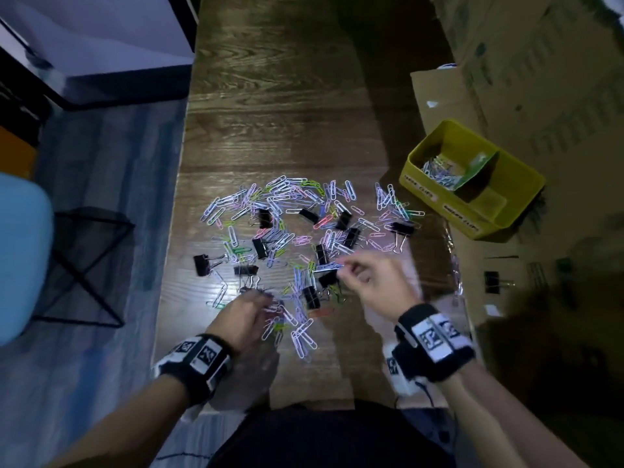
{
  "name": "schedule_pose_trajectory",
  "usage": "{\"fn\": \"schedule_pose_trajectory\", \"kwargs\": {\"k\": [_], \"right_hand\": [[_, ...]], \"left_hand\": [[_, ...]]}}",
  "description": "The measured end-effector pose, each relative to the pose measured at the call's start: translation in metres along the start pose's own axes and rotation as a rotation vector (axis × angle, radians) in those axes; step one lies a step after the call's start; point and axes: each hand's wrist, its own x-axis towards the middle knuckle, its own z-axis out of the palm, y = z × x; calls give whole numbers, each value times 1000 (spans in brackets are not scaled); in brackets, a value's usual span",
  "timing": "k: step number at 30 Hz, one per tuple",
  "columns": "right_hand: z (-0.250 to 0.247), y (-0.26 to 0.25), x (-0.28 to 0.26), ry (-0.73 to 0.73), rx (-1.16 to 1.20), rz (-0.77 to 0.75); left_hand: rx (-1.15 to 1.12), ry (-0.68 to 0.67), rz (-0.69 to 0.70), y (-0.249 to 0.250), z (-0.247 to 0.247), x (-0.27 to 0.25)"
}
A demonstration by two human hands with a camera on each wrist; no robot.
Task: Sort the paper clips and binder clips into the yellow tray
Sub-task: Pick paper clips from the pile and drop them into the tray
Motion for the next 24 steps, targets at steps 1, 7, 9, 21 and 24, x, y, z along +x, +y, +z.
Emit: {"fn": "schedule_pose_trajectory", "kwargs": {"k": [1, 7, 9, 21, 24], "right_hand": [[17, -2, -7, -149, -18, 13], [81, 5, -26, -534, -250, 129], [89, 13, -26, -460, -287, 143], [115, 26, -57, -297, -677, 99], [124, 22, -54, -279, -730, 43]], "left_hand": [[21, 18, -2, 1, -2, 1], [157, 31, 59, 11, 1, -5], [208, -15, 87, 17, 13, -13], [273, -104, -213, 31, 33, -34], [284, -95, -179, 41, 41, -31]]}}
